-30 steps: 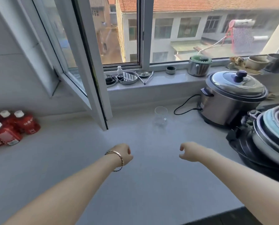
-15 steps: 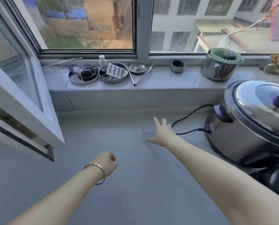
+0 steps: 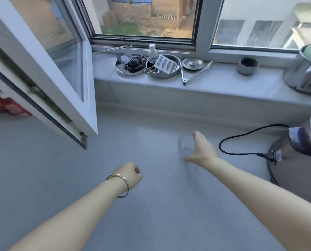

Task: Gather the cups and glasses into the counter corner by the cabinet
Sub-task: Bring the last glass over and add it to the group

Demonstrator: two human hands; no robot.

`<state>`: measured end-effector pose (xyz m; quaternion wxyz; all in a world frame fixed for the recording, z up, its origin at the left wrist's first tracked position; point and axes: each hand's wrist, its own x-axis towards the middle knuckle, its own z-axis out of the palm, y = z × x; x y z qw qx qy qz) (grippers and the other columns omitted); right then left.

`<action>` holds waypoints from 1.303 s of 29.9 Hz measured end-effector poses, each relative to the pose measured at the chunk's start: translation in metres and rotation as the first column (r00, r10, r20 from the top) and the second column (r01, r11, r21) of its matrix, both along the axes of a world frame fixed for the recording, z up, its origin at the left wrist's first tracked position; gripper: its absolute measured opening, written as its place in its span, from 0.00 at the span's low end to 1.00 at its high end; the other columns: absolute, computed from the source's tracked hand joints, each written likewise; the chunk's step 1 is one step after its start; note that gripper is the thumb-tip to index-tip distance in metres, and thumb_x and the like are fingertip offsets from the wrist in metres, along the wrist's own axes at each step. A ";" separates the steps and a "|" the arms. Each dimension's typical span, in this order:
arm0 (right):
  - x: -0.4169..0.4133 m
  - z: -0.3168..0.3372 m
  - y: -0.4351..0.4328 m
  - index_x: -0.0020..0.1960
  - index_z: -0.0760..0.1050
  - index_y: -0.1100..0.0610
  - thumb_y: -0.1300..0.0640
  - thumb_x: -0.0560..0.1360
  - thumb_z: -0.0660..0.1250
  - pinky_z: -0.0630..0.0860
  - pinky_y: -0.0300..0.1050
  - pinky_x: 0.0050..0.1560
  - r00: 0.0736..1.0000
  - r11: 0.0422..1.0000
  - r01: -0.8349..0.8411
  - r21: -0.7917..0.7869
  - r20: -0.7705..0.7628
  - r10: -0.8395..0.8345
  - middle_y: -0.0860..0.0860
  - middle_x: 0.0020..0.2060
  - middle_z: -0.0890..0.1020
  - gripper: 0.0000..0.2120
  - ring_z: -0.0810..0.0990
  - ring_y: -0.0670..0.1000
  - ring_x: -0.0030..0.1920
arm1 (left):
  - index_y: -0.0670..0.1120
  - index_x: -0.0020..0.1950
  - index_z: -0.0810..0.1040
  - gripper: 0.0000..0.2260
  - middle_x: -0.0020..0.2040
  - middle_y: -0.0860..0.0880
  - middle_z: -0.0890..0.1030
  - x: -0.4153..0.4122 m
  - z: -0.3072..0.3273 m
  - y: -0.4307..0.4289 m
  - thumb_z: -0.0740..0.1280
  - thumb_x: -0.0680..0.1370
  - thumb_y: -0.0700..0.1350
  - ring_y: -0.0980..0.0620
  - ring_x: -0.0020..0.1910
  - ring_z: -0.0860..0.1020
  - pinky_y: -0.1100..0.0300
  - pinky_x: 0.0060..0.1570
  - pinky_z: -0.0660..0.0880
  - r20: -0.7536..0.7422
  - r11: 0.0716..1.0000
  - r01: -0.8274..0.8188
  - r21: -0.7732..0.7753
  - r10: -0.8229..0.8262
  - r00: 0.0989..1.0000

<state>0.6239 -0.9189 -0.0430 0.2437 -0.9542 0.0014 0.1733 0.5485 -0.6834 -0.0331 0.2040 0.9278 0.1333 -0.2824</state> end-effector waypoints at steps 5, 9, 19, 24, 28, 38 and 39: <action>-0.050 0.020 0.039 0.74 0.56 0.54 0.54 0.65 0.74 0.70 0.44 0.63 0.935 0.934 -0.353 -0.062 -0.056 0.350 0.50 0.70 0.66 0.44 0.69 0.52 0.69 | 0.51 0.44 0.72 0.02 0.44 0.51 0.76 -0.052 0.007 0.044 0.60 0.75 0.46 0.49 0.45 0.75 0.59 0.48 0.73 0.008 0.994 -0.105 -0.003 0.105 0.994; -0.100 0.036 0.099 0.75 0.55 0.50 0.53 0.66 0.73 0.71 0.43 0.62 0.848 0.846 -0.530 -0.062 -0.058 0.527 0.47 0.71 0.65 0.43 0.71 0.51 0.68 | 0.50 0.44 0.73 0.02 0.45 0.50 0.77 -0.112 0.015 0.095 0.61 0.76 0.45 0.50 0.44 0.74 0.62 0.46 0.70 0.059 0.970 -0.245 -0.001 0.244 0.968; -0.277 0.081 0.307 0.75 0.53 0.48 0.53 0.66 0.73 0.75 0.45 0.59 0.546 0.548 -0.834 -0.071 0.046 0.837 0.47 0.70 0.65 0.43 0.72 0.53 0.66 | 0.52 0.41 0.74 0.04 0.44 0.51 0.78 -0.367 0.046 0.237 0.62 0.75 0.46 0.49 0.49 0.79 0.59 0.53 0.74 0.165 0.773 -0.634 0.021 0.623 0.765; -0.396 0.100 0.412 0.73 0.56 0.47 0.50 0.65 0.73 0.75 0.46 0.59 0.398 0.403 -0.913 -0.062 0.078 0.914 0.46 0.68 0.68 0.42 0.74 0.53 0.64 | 0.52 0.36 0.69 0.09 0.41 0.49 0.73 -0.537 0.060 0.306 0.59 0.74 0.42 0.48 0.40 0.71 0.60 0.43 0.70 0.159 0.625 -0.777 0.079 0.762 0.628; -0.486 0.108 0.489 0.74 0.55 0.48 0.51 0.63 0.77 0.76 0.48 0.60 0.254 0.257 -0.965 -0.060 0.045 0.966 0.48 0.68 0.69 0.46 0.75 0.54 0.63 | 0.50 0.41 0.71 0.05 0.44 0.50 0.75 -0.662 0.070 0.349 0.59 0.76 0.42 0.49 0.44 0.74 0.58 0.49 0.74 0.149 0.476 -0.872 0.113 0.860 0.488; -0.661 0.099 0.653 0.74 0.56 0.48 0.50 0.61 0.77 0.75 0.44 0.59 0.007 0.008 -0.998 -0.057 0.028 1.000 0.47 0.66 0.70 0.47 0.74 0.51 0.63 | 0.51 0.31 0.62 0.14 0.35 0.51 0.67 -0.875 0.069 0.434 0.58 0.76 0.41 0.49 0.40 0.66 0.62 0.34 0.62 0.111 0.169 -0.975 0.143 0.976 0.186; -0.675 0.096 0.671 0.74 0.56 0.48 0.50 0.61 0.77 0.75 0.44 0.58 -0.011 -0.010 -0.999 -0.050 0.026 1.000 0.47 0.66 0.70 0.47 0.74 0.51 0.63 | 0.51 0.31 0.61 0.14 0.33 0.52 0.65 -0.889 0.068 0.444 0.58 0.76 0.42 0.49 0.39 0.66 0.62 0.31 0.60 0.097 0.149 -0.979 0.142 0.982 0.163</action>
